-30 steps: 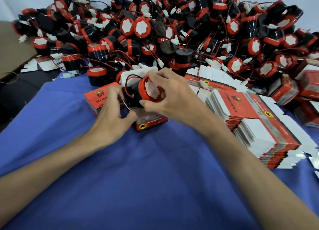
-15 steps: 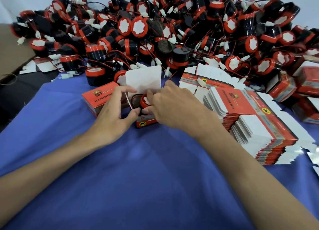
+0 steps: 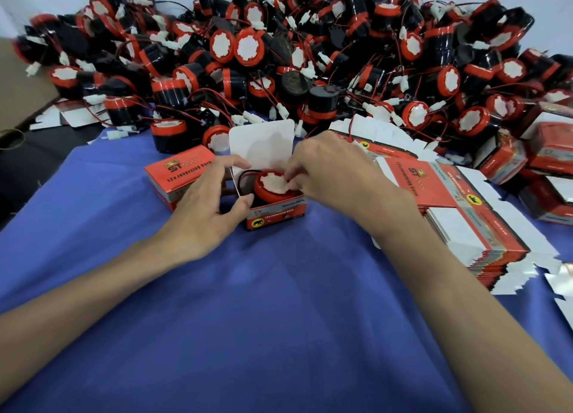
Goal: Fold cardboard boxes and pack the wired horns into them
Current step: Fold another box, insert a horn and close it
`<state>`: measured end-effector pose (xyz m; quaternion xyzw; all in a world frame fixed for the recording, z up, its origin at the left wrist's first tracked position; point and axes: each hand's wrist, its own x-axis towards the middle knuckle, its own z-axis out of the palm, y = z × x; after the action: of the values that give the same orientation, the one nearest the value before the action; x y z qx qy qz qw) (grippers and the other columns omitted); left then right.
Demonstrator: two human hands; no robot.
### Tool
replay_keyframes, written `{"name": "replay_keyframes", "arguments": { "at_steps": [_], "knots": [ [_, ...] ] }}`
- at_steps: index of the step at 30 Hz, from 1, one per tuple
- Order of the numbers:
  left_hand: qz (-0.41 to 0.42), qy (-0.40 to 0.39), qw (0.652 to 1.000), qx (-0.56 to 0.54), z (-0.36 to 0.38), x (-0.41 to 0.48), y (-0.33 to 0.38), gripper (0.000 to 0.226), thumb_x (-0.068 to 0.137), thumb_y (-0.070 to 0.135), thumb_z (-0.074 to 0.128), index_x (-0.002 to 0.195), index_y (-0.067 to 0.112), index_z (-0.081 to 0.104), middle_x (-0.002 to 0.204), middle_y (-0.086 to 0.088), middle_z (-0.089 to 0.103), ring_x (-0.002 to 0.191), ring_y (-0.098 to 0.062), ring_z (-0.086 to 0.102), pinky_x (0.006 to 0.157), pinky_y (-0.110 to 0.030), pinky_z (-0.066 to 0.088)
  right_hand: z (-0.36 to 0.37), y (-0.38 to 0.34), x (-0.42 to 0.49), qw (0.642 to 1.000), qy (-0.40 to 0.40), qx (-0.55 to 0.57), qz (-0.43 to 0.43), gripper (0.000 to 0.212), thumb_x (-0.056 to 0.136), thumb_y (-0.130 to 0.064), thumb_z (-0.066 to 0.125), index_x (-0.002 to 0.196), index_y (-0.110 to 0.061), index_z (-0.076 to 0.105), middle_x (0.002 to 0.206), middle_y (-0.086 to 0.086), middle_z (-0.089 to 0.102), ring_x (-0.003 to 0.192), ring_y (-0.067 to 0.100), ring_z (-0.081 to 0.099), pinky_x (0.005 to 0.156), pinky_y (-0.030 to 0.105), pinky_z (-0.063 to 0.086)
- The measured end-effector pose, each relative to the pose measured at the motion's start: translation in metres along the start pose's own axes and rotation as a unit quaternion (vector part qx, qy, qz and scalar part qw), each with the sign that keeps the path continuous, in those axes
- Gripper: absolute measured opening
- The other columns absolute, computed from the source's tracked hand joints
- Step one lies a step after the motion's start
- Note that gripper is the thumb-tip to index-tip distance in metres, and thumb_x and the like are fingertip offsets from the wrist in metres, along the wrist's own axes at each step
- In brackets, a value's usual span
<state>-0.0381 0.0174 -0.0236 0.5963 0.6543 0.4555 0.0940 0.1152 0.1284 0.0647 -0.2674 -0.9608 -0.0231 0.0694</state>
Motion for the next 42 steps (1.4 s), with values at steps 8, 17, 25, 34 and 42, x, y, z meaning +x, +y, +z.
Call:
{"name": "replay_keyframes", "arguments": {
  "at_steps": [8,17,25,34,42],
  "knots": [
    [-0.005,0.006,1.0,0.016,0.0,0.0,-0.002,0.035,0.087,0.03,0.054,0.117,0.036,0.038,0.094,0.019,0.049,0.095,0.005,0.05,0.077,-0.009,0.038,-0.005,0.021,-0.007,0.999,-0.013,-0.021,-0.027,0.025,0.09,-0.049,0.058,0.1,-0.033,0.074,0.123,-0.008,0.043,0.116,0.018,0.027,0.092,0.035,0.022],
    [0.143,0.053,0.981,0.116,0.003,0.002,0.002,0.026,0.089,0.016,0.043,0.106,0.02,0.063,0.134,-0.014,0.04,0.12,-0.007,0.038,0.086,-0.017,0.04,0.021,0.022,-0.025,0.993,-0.049,0.096,-0.044,0.03,0.101,-0.022,0.043,0.122,-0.014,0.062,0.074,-0.009,0.032,0.083,0.02,0.041,0.072,0.032,0.033],
    [0.165,0.076,0.968,0.173,0.003,0.001,0.005,0.03,0.089,0.028,0.051,0.085,0.003,0.067,0.131,-0.022,0.047,0.117,-0.013,0.044,0.08,-0.029,0.045,0.059,0.005,-0.043,0.961,0.245,0.129,-0.023,0.017,0.092,-0.012,0.061,0.097,0.0,0.072,0.078,0.014,0.067,0.067,0.036,0.064,0.055,0.044,0.053],
    [0.162,0.066,0.97,0.172,0.001,-0.001,0.002,0.031,0.092,0.026,0.044,0.121,0.019,0.047,0.138,-0.022,0.04,0.114,-0.021,0.047,0.076,-0.034,0.046,0.058,-0.001,-0.047,0.954,0.273,0.125,0.008,0.023,0.092,-0.022,0.058,0.088,-0.008,0.075,0.075,0.006,0.064,0.065,0.024,0.061,0.048,0.036,0.049],
    [0.082,0.07,0.987,0.117,0.003,-0.004,-0.003,0.05,0.088,0.036,0.045,0.134,0.025,0.028,0.149,-0.014,0.034,0.133,-0.02,0.037,0.101,-0.031,0.036,0.056,-0.005,-0.043,0.972,0.233,0.032,0.011,0.028,0.095,-0.027,0.055,0.076,-0.01,0.068,0.084,0.006,0.057,0.078,0.023,0.057,0.044,0.025,0.031]
  ]
}}
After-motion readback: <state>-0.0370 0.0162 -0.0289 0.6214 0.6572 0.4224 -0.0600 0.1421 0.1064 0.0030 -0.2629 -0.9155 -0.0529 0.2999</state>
